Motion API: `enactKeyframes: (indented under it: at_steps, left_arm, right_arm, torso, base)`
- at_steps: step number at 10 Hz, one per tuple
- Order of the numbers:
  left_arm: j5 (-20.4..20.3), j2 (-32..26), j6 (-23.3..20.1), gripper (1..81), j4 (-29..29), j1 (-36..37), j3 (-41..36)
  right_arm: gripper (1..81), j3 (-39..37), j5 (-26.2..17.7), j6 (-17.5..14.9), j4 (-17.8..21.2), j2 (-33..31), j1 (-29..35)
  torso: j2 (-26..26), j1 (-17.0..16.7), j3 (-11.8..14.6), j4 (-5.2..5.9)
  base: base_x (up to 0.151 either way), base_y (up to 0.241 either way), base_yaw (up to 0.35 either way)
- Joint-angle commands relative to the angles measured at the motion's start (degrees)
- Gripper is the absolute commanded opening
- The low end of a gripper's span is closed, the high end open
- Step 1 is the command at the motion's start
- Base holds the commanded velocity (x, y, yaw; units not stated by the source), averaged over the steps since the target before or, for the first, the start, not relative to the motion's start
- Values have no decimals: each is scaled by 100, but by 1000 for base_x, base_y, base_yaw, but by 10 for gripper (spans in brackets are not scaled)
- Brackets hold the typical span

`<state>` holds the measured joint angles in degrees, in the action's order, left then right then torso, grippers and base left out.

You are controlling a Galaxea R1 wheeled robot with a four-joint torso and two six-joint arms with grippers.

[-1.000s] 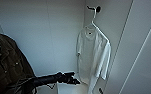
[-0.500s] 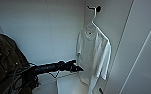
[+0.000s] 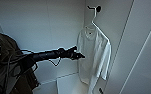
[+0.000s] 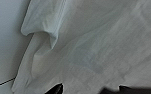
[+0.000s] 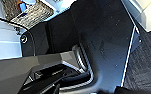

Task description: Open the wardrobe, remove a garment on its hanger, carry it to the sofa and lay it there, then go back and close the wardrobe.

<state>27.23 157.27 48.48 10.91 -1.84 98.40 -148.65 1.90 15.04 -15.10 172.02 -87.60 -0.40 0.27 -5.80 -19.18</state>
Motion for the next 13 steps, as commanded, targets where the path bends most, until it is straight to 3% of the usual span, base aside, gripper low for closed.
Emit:
enactKeyframes:
  at_steps: [1,5,13]
  left_arm:
    - [-52,-248,144,811,-685,1778,-49]
    - [-60,-442,144,811,-1109,2420,-137]
    - [-781,-213,144,811,-2181,3150,65]
  right_arm:
    - [811,-180,-287,7,-1,98,221]
    - [811,-251,-348,-19,-1,212,256]
    - [811,-260,-375,-19,-10,256,282]
  torso:
    - [0,0,0,0]
    - [0,0,-2,0]
    - [0,2,-5,0]
  base:
    - [0,0,0]
    - [0,0,0]
    - [0,0,0]
